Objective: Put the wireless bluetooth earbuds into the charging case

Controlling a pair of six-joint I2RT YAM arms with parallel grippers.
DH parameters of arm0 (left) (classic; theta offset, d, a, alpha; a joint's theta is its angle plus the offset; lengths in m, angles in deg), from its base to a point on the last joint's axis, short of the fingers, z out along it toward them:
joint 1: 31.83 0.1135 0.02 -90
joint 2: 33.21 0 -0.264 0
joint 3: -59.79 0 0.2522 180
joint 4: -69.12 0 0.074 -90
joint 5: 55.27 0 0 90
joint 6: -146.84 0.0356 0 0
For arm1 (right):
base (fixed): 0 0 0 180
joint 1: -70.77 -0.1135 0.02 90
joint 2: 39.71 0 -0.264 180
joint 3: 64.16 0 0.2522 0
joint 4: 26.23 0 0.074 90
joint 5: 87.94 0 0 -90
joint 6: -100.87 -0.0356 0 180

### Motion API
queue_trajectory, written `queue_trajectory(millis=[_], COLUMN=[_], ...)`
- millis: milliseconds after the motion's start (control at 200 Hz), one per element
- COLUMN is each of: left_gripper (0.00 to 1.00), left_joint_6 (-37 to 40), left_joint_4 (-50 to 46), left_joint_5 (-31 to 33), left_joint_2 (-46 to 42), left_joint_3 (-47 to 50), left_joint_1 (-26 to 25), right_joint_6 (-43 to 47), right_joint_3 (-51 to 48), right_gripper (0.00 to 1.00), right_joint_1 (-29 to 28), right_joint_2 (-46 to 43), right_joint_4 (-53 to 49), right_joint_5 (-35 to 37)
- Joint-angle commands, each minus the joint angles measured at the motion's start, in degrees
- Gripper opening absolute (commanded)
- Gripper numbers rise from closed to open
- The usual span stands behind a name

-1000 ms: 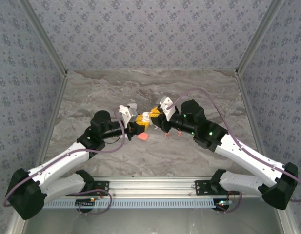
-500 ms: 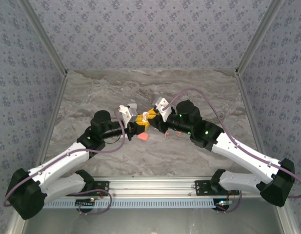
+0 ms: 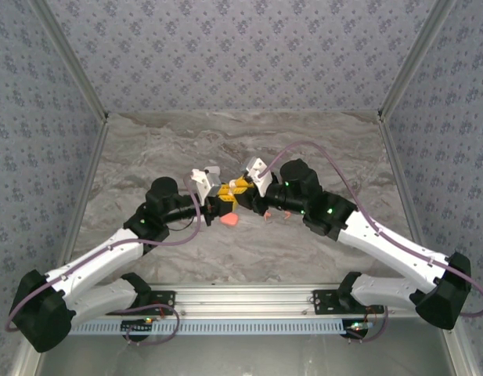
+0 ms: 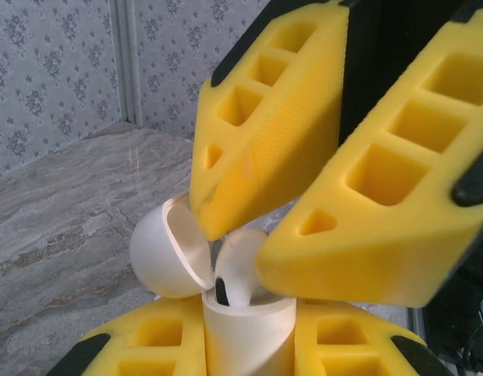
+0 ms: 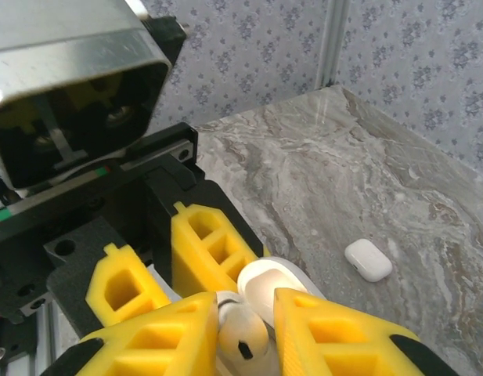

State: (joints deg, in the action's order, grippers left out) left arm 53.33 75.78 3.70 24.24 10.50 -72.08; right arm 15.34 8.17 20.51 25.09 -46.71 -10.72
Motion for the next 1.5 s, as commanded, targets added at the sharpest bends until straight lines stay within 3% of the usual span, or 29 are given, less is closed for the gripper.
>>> queue_trajectory(millis=[0, 240, 440, 600, 705, 899, 1239, 1494], left_gripper=[0.0, 0.0, 0.0, 0.0, 0.0, 0.0, 0.0, 0.0], left_joint_6=[-0.04, -0.03, -0.05, 0.07, 0.13, 0.48, 0.66, 1.12], left_joint_4=[2.25, 2.25, 3.09, 3.63, 3.35, 2.44, 0.96, 0.09], left_joint_5=[-1.24, -0.73, 0.54, 1.31, 1.49, 1.83, 2.53, 3.38], left_joint_2=[-0.01, -0.84, -2.1, -3.13, -3.48, -4.23, -5.74, -7.26], left_joint_3=[-2.52, -1.92, -0.7, 0.16, 0.36, 0.46, 1.09, 1.61], left_joint_1=[-0.33, -0.34, -0.31, -0.35, -0.35, -0.33, -0.29, -0.35], right_joint_6=[-0.92, -3.09, -11.23, -19.52, -24.29, -28.7, -31.84, -31.77], right_joint_3=[3.27, 7.82, 9.22, 8.55, 5.02, 2.3, 3.42, 4.94], right_gripper=[0.32, 0.47, 0.64, 0.73, 0.74, 0.75, 0.7, 0.68], right_joint_1=[0.52, 4.48, 14.94, 23.81, 28.24, 30.6, 30.61, 29.08], right_joint_2=[0.51, -1.1, -1.89, 1.04, 4.28, 14.01, 32.54, 38.52], right_joint_4=[-2.77, -7.44, -12.44, -18.31, -18.51, -18.01, -12.58, -11.71], right_joint_5=[-3.83, -5.46, -10.13, -7.78, -6.83, 1.06, 6.06, 6.63])
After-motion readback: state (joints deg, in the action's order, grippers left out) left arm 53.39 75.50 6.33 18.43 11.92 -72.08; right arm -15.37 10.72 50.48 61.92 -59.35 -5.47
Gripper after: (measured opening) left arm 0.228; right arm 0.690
